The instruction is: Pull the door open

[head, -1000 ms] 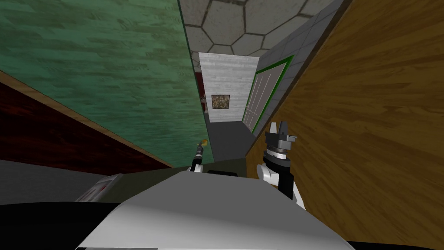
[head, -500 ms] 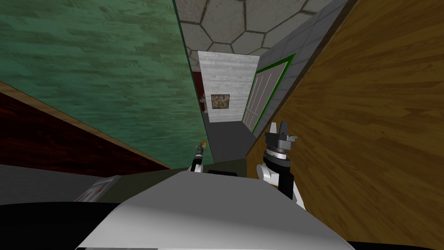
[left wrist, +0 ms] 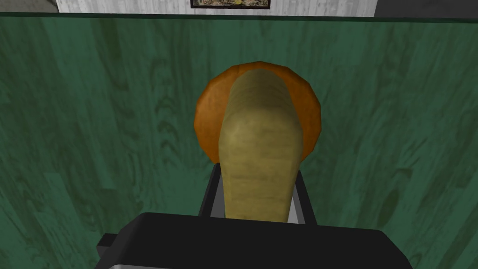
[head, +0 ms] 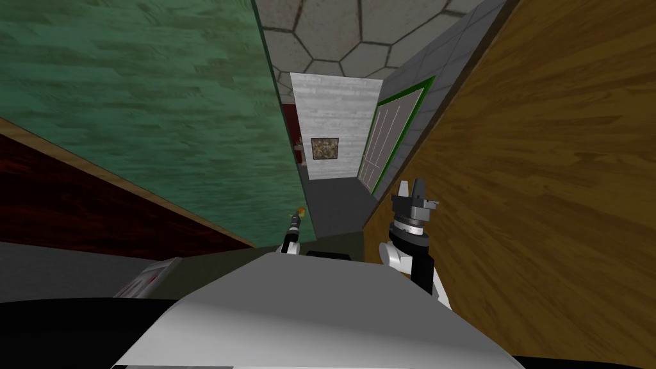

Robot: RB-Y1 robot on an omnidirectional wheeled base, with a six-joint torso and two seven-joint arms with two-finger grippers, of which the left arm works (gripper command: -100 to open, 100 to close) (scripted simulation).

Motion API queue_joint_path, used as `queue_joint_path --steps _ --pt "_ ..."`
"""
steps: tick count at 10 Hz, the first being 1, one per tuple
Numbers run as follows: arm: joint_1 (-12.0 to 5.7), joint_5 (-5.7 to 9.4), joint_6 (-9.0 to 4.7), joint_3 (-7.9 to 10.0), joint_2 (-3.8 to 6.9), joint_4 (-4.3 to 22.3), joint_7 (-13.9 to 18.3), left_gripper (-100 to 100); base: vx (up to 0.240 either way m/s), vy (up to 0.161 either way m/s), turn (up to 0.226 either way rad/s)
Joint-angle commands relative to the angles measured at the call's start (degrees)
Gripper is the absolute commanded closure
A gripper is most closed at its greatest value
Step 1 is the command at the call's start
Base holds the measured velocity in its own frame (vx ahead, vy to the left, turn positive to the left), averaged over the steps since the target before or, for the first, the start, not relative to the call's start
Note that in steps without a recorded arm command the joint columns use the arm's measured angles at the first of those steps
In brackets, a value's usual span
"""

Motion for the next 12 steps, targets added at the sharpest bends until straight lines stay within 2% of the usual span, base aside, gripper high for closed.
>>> queue_joint_path --steps 1,6,8,11,12 --pt "0.14 0.21 0.09 0.26 0.8 0.77 0.15 100 -0.22 0.027 -0.022" --pt "0.08 0.2 0.31 -0.11 2.97 1.33 1.0 100 -0.195 0.009 0.005" --pt "0.09 -0.02 0.39 -0.38 4.17 1.63 1.59 100 -0.206 -0.001 0.021" --pt "0.25 -0.89 0.42 -1.03 6.54 2.12 2.92 100 -0.195 -0.001 0.044" --pt "0.3 -1.09 0.41 -1.16 6.99 2.2 3.19 100 -0.133 0.007 0.039"
